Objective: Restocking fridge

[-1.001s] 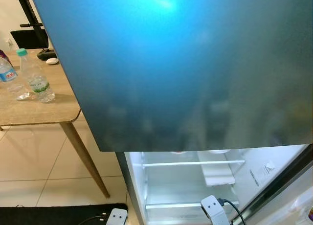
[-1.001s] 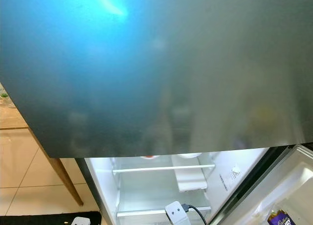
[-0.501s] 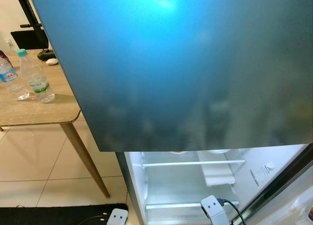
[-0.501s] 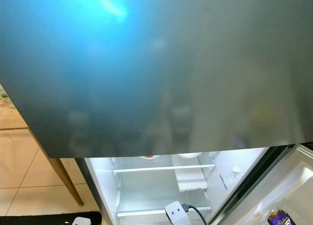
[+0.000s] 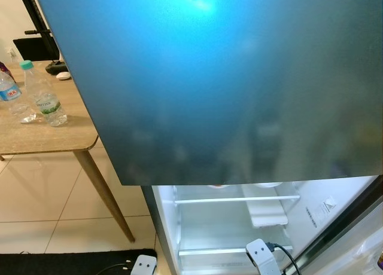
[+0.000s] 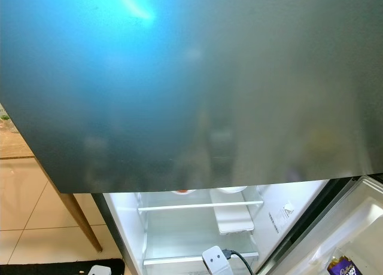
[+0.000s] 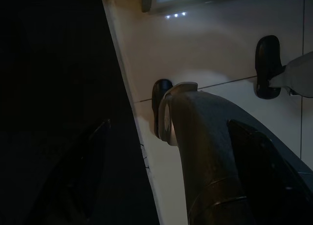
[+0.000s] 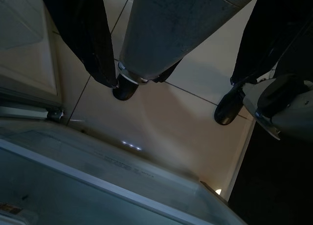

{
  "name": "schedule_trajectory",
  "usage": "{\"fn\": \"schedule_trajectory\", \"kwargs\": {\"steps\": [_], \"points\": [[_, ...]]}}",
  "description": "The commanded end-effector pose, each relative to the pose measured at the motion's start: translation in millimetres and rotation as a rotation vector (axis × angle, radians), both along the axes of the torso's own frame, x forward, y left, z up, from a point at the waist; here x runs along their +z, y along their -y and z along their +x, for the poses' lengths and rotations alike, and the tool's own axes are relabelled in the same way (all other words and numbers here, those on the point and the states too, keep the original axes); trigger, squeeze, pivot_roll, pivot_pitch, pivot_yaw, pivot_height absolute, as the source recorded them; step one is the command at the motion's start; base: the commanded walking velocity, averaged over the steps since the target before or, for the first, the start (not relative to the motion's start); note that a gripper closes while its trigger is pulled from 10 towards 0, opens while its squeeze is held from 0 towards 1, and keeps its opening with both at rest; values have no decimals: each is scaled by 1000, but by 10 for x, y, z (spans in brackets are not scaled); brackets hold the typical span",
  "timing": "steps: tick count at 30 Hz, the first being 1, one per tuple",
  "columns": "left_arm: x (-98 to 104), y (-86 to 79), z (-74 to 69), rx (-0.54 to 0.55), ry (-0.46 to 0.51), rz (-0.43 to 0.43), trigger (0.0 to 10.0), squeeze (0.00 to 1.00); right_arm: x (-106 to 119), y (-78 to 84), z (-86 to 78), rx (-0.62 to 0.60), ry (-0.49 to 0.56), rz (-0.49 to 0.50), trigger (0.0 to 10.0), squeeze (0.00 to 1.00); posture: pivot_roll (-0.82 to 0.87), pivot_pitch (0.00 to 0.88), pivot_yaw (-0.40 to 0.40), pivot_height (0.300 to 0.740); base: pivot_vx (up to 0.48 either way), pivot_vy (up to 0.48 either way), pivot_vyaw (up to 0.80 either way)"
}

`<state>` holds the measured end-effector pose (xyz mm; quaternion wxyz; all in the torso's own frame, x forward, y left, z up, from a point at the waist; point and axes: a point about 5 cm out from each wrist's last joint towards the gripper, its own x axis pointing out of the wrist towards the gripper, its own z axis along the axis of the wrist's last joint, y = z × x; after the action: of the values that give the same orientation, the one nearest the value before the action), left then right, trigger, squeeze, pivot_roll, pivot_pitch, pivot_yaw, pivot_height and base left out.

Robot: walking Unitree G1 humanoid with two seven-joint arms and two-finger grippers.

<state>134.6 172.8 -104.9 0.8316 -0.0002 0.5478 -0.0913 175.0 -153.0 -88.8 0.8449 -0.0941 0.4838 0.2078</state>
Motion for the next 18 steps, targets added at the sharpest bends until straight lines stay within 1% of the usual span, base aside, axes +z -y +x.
{"fn": "schedule_trajectory", "kwargs": {"steps": [1, 18], "points": [[-11, 26, -23, 1, -14, -6, 10000, 0, -18, -6, -35, -4, -18, 0, 10000, 0, 21, 0, -4, 740, 0, 0, 0], [-8, 20, -14, -4, -12, -3, 10000, 0, -18, -12, -34, -8, -20, 4, 10000, 0, 21, 0, 0, 740, 0, 0, 0]]}}
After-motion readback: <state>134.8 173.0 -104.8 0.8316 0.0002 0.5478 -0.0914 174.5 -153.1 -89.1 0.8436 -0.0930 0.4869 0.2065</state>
